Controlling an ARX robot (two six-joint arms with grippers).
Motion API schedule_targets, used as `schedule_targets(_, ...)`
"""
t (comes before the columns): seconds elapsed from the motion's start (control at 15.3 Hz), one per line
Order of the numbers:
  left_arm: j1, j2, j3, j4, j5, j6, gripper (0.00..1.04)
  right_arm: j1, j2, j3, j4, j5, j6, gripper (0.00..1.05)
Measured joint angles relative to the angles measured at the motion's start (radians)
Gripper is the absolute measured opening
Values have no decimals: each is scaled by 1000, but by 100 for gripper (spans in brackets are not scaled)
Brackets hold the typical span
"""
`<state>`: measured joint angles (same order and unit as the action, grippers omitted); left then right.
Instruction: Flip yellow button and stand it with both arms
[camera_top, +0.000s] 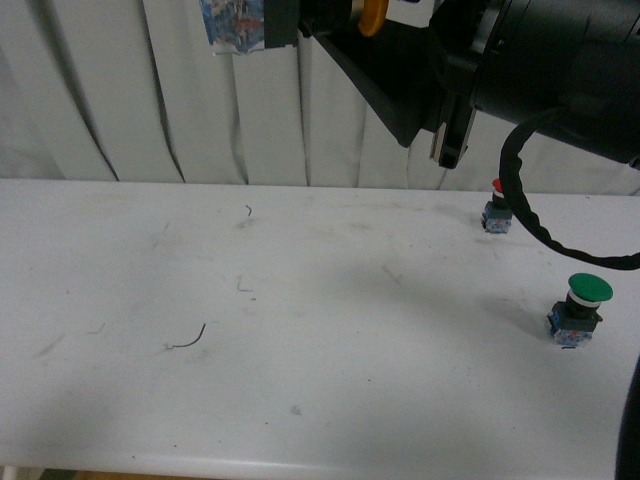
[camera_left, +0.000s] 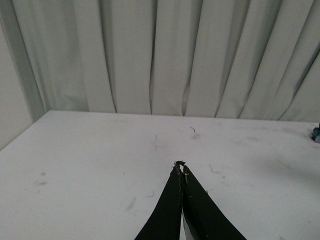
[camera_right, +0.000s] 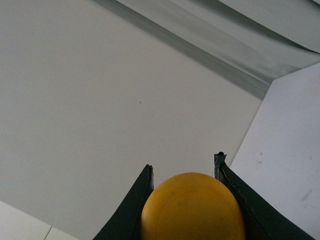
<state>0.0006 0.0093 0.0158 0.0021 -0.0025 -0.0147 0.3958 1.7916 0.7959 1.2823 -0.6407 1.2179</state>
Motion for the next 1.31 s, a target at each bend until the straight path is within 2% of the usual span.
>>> schedule_targets(0.2, 0, 0, -6, -5, 1, 0, 2, -38, -15, 1, -1, 9, -33, 35)
schedule_targets(0.26, 0, 0, -6, -6, 2, 0, 18, -80, -52, 5, -73, 23, -136, 35)
schedule_targets(0.33, 0, 0, -6, -6, 2, 0, 40, -160, -101, 55, -306, 93, -350, 35)
schedule_targets(0.52, 0, 0, -6, -6, 2, 0, 75, -294, -84, 185, -731, 307, -818, 35)
schedule_targets(0.65, 0, 0, -6, -6, 2, 0, 98, -388, -18, 319, -965, 406, -1094, 35)
schedule_targets(0.79, 0, 0, -6, -6, 2, 1, 98, -452, 77, 479, -1158, 484, -1282, 35)
schedule_targets(0.98, 0, 0, -6, -6, 2, 1, 98, -461, 211, 654, -1301, 554, -1382, 35)
schedule_targets(1.11, 0, 0, -6, -6, 2, 1, 98, -446, 287, 727, -1333, 608, -1373, 35)
schedule_targets(1.18, 0, 0, -6, -6, 2, 1, 98, -431, 314, 732, -1315, 663, -1315, 35)
schedule_targets(1.31, 0, 0, -6, -6, 2, 1, 98, -400, 343, 732, -1308, 711, -1222, 35)
